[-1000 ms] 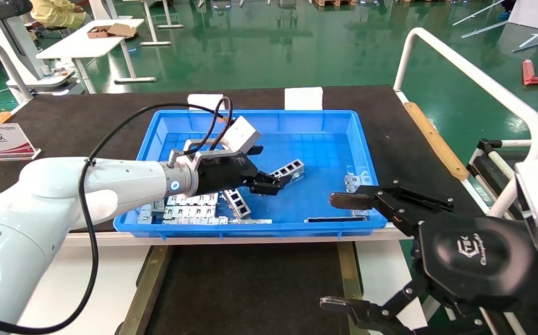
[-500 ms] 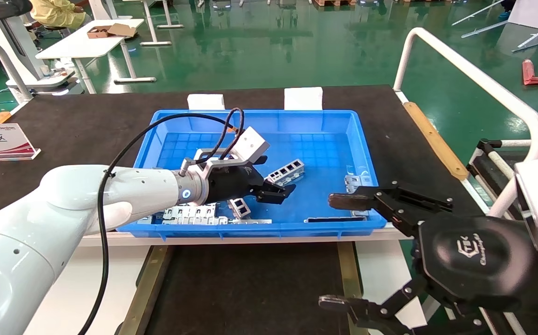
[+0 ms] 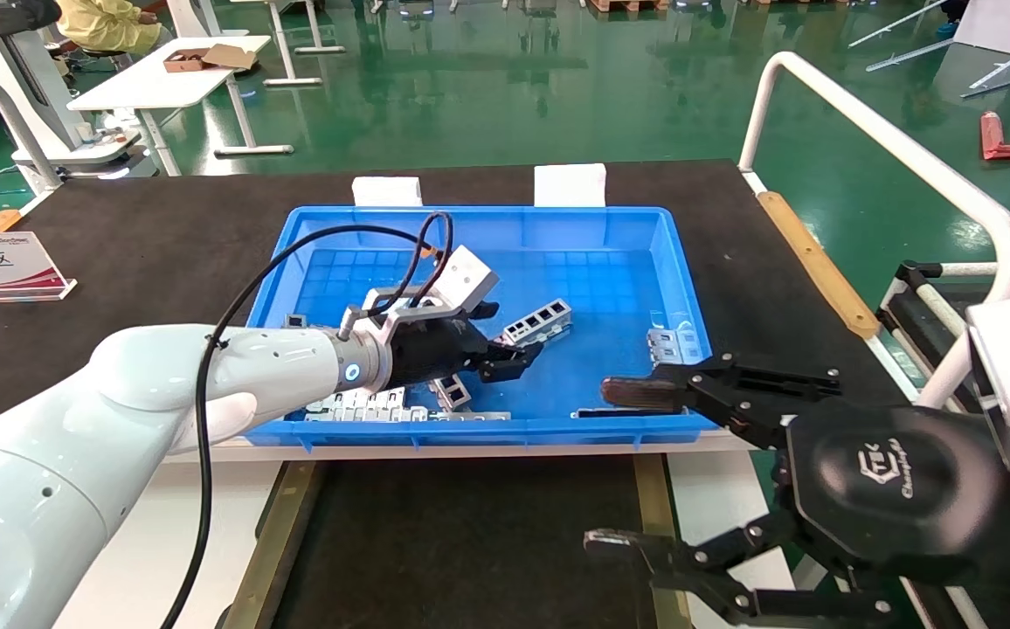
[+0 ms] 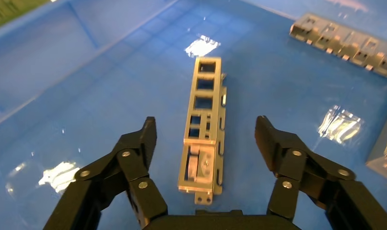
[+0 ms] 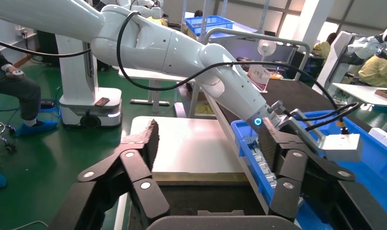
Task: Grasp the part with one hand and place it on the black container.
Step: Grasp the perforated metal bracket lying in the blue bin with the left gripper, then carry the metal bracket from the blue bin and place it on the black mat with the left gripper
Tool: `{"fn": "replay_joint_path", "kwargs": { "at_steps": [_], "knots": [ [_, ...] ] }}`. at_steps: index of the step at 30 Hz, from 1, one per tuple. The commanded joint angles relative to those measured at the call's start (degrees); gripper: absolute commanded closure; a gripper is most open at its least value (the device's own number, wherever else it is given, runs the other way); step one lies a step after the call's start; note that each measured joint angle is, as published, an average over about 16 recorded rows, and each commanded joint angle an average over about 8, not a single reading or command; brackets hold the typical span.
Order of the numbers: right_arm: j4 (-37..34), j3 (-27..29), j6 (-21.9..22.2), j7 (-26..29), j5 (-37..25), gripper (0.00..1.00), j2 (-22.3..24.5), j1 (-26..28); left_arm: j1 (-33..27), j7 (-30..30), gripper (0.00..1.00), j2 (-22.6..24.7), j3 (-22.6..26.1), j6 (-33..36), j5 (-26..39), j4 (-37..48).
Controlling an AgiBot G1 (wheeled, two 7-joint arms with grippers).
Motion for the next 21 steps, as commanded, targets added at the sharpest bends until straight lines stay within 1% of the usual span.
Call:
{"fn": "replay_joint_path", "kwargs": {
  "at_steps": [1, 21],
  "knots": [
    [0.0, 0.0, 0.0, 0.0, 0.0, 1.00, 0.0, 0.0, 0.2, -0.1, 1.00, 0.0, 0.7, -0.6, -0.6, 0.1],
    [0.0, 0.0, 0.0, 0.0, 0.0, 1.00, 0.0, 0.0, 0.9, 2.0, 1.00, -0.2, 4.6, -1.8, -6.6, 1.0]
  ]
}}
